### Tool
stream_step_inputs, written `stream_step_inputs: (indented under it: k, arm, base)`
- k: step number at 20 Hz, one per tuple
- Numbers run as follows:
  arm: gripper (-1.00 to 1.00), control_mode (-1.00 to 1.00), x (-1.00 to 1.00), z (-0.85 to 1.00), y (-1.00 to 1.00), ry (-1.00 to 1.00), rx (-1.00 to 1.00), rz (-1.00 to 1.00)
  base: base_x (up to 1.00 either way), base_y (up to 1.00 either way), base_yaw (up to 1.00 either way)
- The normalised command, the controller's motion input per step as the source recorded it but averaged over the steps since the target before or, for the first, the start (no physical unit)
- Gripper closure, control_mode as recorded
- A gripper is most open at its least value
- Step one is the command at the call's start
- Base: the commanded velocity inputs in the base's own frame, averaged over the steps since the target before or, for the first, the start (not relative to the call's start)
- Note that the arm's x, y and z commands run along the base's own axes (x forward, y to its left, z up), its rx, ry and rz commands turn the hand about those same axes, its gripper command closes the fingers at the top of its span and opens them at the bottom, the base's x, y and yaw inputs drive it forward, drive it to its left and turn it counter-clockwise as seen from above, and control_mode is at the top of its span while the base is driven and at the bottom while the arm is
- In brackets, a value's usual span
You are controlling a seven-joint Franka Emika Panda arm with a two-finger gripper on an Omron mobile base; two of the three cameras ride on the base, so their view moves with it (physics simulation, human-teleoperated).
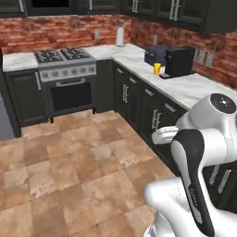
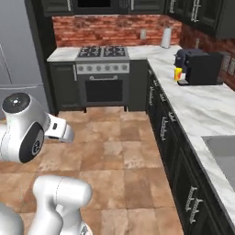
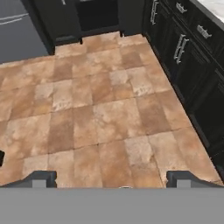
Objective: Place the pitcher and cup on the dining counter for serving.
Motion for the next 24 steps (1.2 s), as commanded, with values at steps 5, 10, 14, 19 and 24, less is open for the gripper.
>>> stream_step_inputs:
  k: [5, 10, 14, 19, 24]
  arm:
    - [-1.00, 1.00, 0.00, 0.00, 0.00, 0.00, 0.00, 0.00]
    - [-1.00, 1.00, 0.00, 0.00, 0.00, 0.00, 0.00, 0.00]
    - [-1.00, 1.00, 0.00, 0.00, 0.00, 0.00, 0.00, 0.00]
    - [-1.00, 1.00, 0.00, 0.00, 0.00, 0.00, 0.00, 0.00]
    - [-1.00, 1.00, 0.00, 0.00, 0.00, 0.00, 0.00, 0.00]
  base:
    - [0.99, 0.09, -0.52]
    - [1.00, 0.40, -0.47]
    - [1.00, 0.55, -0.44]
    - [1.00, 0.67, -0.47]
    - [1.00, 0.91, -0.50]
